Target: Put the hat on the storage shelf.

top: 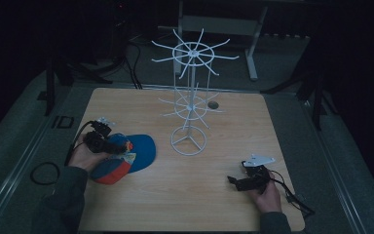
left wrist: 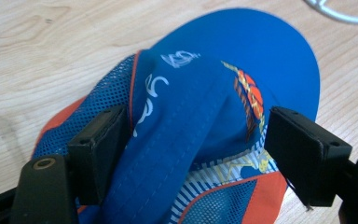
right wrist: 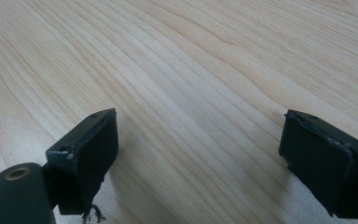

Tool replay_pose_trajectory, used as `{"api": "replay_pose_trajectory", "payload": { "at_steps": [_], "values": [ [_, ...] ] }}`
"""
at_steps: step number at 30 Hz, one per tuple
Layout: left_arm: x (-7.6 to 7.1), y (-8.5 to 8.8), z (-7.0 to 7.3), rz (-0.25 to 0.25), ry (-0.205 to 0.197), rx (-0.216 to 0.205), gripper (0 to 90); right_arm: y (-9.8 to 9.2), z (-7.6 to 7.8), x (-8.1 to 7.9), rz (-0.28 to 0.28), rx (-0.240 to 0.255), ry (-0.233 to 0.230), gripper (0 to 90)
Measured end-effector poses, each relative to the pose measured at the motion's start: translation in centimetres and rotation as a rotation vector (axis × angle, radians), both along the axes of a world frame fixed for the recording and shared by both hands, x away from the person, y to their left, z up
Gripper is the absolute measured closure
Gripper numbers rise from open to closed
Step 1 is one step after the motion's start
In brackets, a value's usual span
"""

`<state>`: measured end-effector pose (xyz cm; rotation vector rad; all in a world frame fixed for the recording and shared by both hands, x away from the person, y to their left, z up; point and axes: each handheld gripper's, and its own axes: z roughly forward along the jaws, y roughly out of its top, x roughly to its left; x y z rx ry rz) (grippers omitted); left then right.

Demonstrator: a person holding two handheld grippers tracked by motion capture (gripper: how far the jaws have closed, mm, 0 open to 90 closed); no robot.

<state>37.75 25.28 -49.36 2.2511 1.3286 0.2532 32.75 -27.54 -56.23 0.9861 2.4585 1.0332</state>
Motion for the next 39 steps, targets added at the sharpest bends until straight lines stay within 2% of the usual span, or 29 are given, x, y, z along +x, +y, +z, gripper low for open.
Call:
{"api": "replay_pose_trajectory", "payload": {
  "at_steps": [1,2,3,4,5,6,7,11,14,15,16,17,21,27,34,39],
  "values": [
    [0.0,-0.4,-0.2,0.000,0.003,0.026,30.9,0.0,0.0,0.0,0.000,0.000,0.000,11.5],
    [0.0,-0.6,-0.3,0.000,0.001,0.035,30.9,0.0,0.0,0.0,0.000,0.000,0.000,11.5],
    [-0.1,-0.9,-0.4,-0.014,-0.004,0.052,36.0,0.0,0.0,0.0,0.000,0.000,0.000,11.5],
    [-0.1,-1.2,-0.4,-0.022,-0.009,0.071,49.2,0.0,0.0,0.0,0.000,0.000,0.000,11.5],
    [-0.1,-1.2,-0.4,-0.022,-0.009,0.071,56.1,0.0,0.0,0.0,0.000,0.000,0.000,11.5],
    [-0.2,-1.3,-0.4,-0.028,-0.013,0.080,56.1,0.0,0.0,0.0,0.000,0.000,0.000,11.5],
    [-0.2,-1.4,-0.3,-0.035,-0.017,0.079,70.5,0.0,0.0,0.0,0.000,0.000,0.000,11.5],
    [-0.3,-1.5,0.5,-0.047,-0.035,0.056,83.1,0.0,0.0,0.0,0.000,0.000,0.000,11.5],
    [-0.6,-1.5,1.1,-0.064,-0.042,0.023,87.9,0.0,0.0,0.0,0.000,0.000,0.000,11.5],
    [-0.7,-1.4,1.5,-0.065,-0.049,0.000,88.4,0.0,0.0,0.0,0.000,0.000,0.000,11.5],
    [-0.7,-1.4,1.5,-0.065,-0.049,0.000,88.9,0.0,0.0,0.0,0.000,0.000,0.000,11.6],
    [-0.8,-1.3,1.8,-0.063,-0.053,-0.019,88.9,0.0,0.0,0.0,0.000,0.000,0.000,11.6],
    [-1.2,-1.0,2.9,-0.056,-0.085,-0.054,89.7,0.0,0.0,0.0,0.000,0.000,0.000,11.5],
    [-1.7,-0.6,5.1,-0.043,-0.143,-0.126,89.8,0.0,0.0,0.0,0.000,0.000,0.000,11.6],
    [-2.3,-0.9,7.3,-0.044,-0.207,-0.149,89.8,0.0,0.0,0.0,0.000,0.000,0.000,11.6],
    [-2.6,-1.0,8.5,-0.042,-0.236,-0.159,89.8,0.0,0.0,0.0,0.000,0.000,0.000,11.5]
  ]
}}
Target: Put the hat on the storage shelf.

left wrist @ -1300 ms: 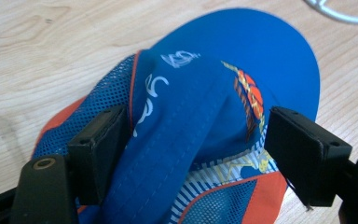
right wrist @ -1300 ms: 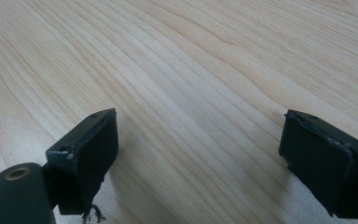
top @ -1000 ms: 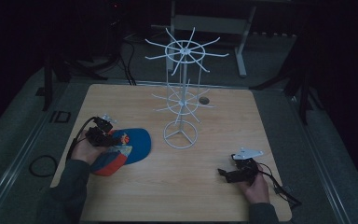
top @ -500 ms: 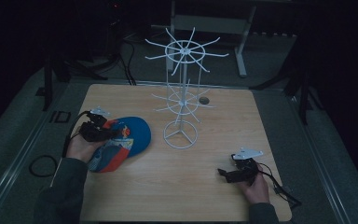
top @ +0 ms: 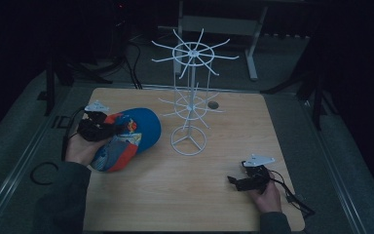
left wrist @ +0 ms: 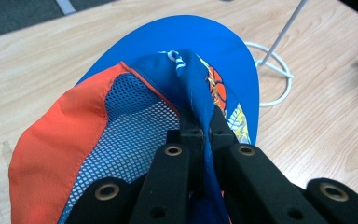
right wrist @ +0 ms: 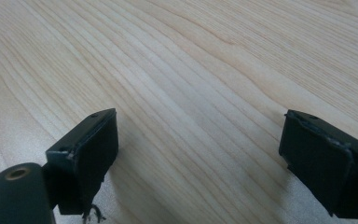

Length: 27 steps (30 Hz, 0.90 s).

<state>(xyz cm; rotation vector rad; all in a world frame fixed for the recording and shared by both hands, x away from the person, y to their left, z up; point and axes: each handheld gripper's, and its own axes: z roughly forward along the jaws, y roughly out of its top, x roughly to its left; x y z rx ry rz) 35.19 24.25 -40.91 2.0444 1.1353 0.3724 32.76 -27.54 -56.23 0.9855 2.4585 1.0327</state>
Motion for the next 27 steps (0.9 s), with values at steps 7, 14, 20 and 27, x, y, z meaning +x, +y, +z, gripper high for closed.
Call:
{"api": "replay_pose_trajectory", "payload": {
  "at_steps": [7,14,20,27],
  "values": [
    [-0.3,0.2,1.6,0.001,-0.034,-0.018,89.7,0.0,0.0,0.0,0.000,0.001,0.000,11.5],
    [-0.6,0.3,2.8,0.009,-0.060,-0.034,89.7,0.0,0.0,0.0,-0.001,0.001,-0.001,11.5],
    [-0.8,0.5,3.9,0.014,-0.081,-0.057,89.7,0.0,0.0,0.0,0.000,0.001,-0.002,11.5],
    [-1.0,0.6,5.3,0.024,-0.111,-0.072,89.7,0.0,0.0,0.0,0.001,0.001,-0.003,11.6]
  ]
}}
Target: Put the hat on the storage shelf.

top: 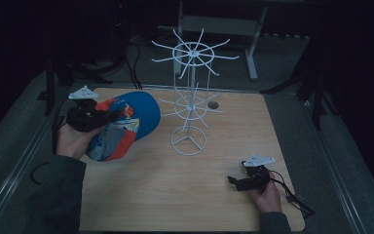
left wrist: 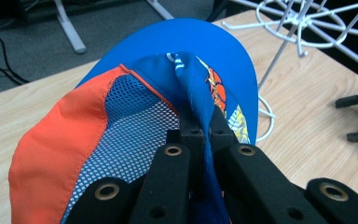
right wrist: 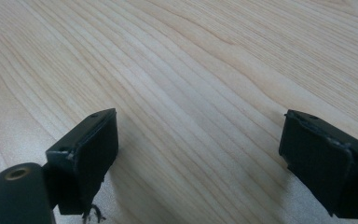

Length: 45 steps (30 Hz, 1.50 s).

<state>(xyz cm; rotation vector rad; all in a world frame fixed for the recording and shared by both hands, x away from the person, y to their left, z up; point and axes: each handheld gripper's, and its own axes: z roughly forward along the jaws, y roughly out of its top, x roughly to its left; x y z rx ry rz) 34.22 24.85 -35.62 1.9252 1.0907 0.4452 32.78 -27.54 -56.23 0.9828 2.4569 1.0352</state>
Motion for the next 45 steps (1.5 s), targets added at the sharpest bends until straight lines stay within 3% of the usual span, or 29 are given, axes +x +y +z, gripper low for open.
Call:
{"api": "replay_pose_trajectory", "payload": {
  "at_steps": [20,45],
  "values": [
    [-0.3,-0.2,3.8,0.006,-0.078,-0.018,89.7,0.0,0.0,0.0,0.000,-0.001,0.000,11.5],
    [-1.2,0.3,6.8,0.011,-0.141,-0.060,89.7,0.0,0.0,0.0,0.000,-0.001,0.000,11.5]
  ]
}}
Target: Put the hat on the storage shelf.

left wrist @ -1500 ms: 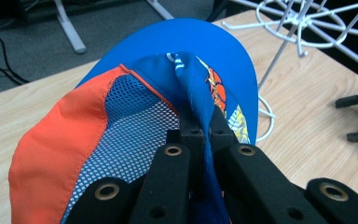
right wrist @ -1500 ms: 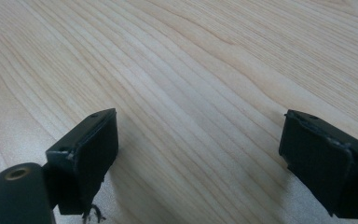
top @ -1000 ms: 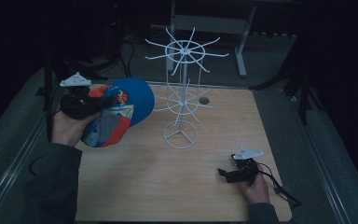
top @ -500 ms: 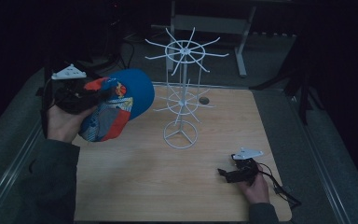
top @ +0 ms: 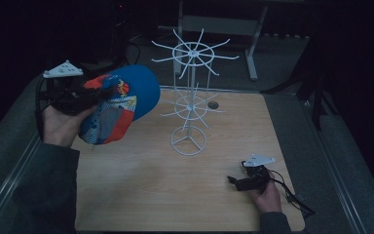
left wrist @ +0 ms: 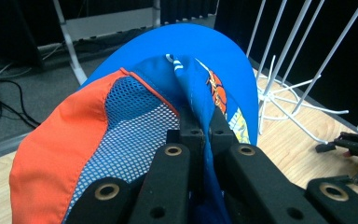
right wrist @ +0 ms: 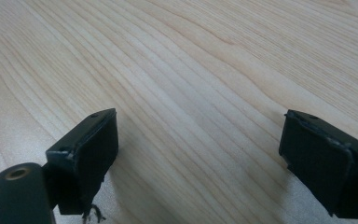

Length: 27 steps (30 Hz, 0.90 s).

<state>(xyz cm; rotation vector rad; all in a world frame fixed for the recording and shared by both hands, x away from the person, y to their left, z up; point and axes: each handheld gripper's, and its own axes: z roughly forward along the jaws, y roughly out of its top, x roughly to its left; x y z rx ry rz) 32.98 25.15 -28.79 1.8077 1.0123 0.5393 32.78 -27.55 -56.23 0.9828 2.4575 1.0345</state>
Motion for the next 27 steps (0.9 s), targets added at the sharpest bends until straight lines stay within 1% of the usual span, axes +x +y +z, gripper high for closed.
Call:
{"api": "replay_pose_trajectory", "payload": {
  "at_steps": [13,17,23,27],
  "values": [
    [-0.5,0.3,1.7,-0.004,-0.033,-0.025,89.7,0.0,0.0,0.0,0.000,0.000,0.000,11.5],
    [-0.7,0.5,2.2,-0.016,-0.039,-0.033,89.7,0.0,0.0,0.0,0.000,0.000,0.000,11.6],
    [-1.1,1.0,2.9,-0.027,-0.052,-0.063,89.7,0.0,0.0,0.0,0.000,0.000,-0.001,11.6],
    [-1.4,1.2,3.3,-0.036,-0.064,-0.068,89.7,0.0,0.0,0.0,0.000,0.000,-0.001,11.6]
  ]
}}
